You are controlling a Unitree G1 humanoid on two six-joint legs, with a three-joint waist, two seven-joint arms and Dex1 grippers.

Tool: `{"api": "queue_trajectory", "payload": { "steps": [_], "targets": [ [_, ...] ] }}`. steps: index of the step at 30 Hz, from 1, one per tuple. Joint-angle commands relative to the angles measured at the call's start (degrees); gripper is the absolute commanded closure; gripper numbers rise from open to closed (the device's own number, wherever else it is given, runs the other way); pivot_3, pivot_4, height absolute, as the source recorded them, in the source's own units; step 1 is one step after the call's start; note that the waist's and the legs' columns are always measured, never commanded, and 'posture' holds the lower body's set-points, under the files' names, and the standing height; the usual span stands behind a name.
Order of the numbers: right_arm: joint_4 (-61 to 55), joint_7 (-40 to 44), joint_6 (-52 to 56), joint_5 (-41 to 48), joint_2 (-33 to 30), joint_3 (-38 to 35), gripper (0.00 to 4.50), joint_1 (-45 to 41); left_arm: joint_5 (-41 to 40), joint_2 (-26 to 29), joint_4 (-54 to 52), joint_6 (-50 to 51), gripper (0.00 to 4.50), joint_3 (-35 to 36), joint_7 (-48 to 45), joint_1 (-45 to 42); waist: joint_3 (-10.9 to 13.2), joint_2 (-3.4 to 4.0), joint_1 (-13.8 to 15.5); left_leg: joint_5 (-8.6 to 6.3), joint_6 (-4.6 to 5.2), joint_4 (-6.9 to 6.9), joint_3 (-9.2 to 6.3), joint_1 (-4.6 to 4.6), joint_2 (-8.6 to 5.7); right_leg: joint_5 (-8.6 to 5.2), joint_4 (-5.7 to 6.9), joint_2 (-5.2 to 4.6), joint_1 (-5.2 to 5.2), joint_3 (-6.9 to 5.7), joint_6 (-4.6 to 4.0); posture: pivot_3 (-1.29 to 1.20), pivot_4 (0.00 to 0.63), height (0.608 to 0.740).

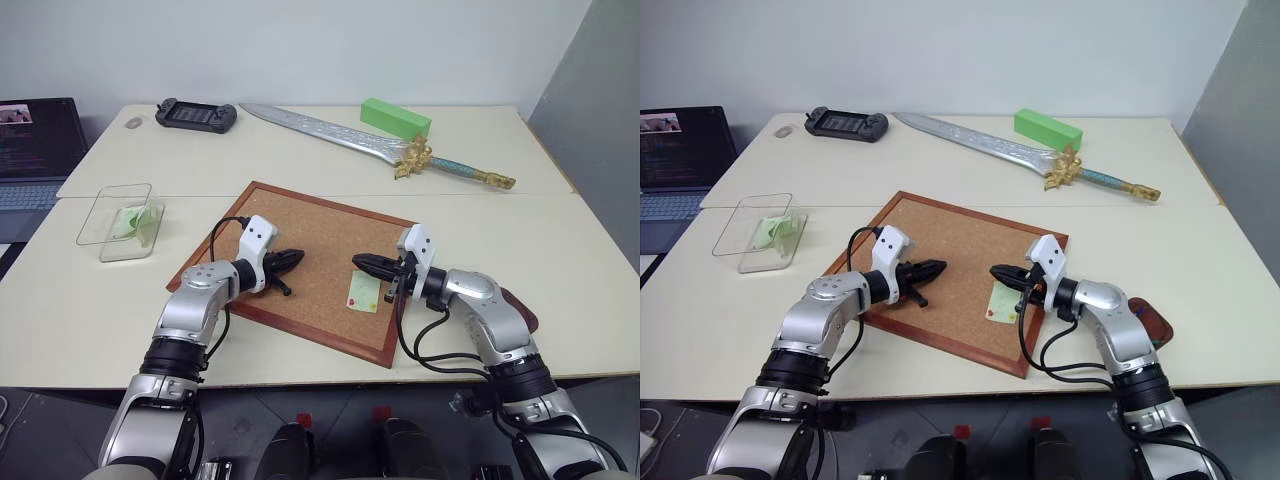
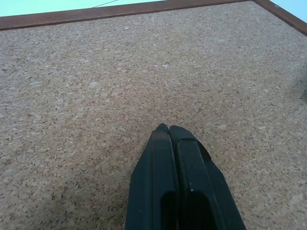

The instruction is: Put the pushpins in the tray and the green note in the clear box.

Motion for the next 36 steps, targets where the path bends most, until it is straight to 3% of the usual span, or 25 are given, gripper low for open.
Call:
{"api": "queue_trajectory", "payload": {
  "steps": [1,6,12,17,24,36],
  "targets": [
    [-1.78,0.41,-0.36,0.47,-0.53,-0.91,4.49,0.35,1.23,-0.12,0.84,1.43,4.5,-1.29,-0.23,-0.08,0.0,0.0,0.0,0.0,0.0,0.0,0.0,0.0,0.0,0.0,0.0,0.0,0.0,0.0,0.0,0.0,0.15,0.74],
    [-3.63,-2.04,-0.58,-0.42,-1.95,-2.74,4.49,1.32,1.27,-0.14,0.62,1.53,4.5,-1.33,-0.39,-0.04,0.0,0.0,0.03,0.0,0.0,0.0,0.0,-0.01,0.0,0.0,-0.01,0.0,0.0,0.0,0.0,0.0,0.15,0.74],
    [-17.41,-8.5,5.47,1.23,-9.32,-12.89,4.49,9.66,1.28,0.11,-0.34,2.19,4.5,-1.56,-0.82,0.97,0.0,0.0,0.21,0.0,0.0,-0.03,-0.07,-0.11,-0.01,0.0,-0.07,-0.12,-0.02,-0.02,0.0,0.0,0.15,0.74],
    [-23.9,-15.53,11.19,2.04,-11.95,-22.82,4.49,17.35,1.56,-0.02,0.33,2.03,4.5,-1.85,-0.83,0.78,-0.01,0.01,0.19,-0.01,0.01,-0.08,-0.03,-0.09,0.0,-0.01,-0.1,-0.1,-0.01,-0.01,0.0,0.0,0.15,0.74],
    [-29.0,-18.93,17.03,4.57,-12.12,-29.61,4.49,25.82,1.85,-0.23,1.63,1.74,4.5,-2.35,-1.58,-0.31,-0.05,0.09,0.15,-0.01,0.01,-0.06,0.09,-0.04,-0.01,-0.01,-0.09,-0.07,0.03,0.06,0.01,0.0,0.15,0.74],
    [-31.72,-19.77,17.73,6.5,-11.42,-34.25,4.49,36.96,2.36,0.19,2.88,1.07,4.5,-2.33,-2.73,-0.72,-0.13,0.22,0.12,-0.01,0.01,-0.07,0.14,-0.01,-0.02,-0.03,-0.1,-0.05,0.06,0.07,0.03,0.0,0.15,0.74]
  ]
}}
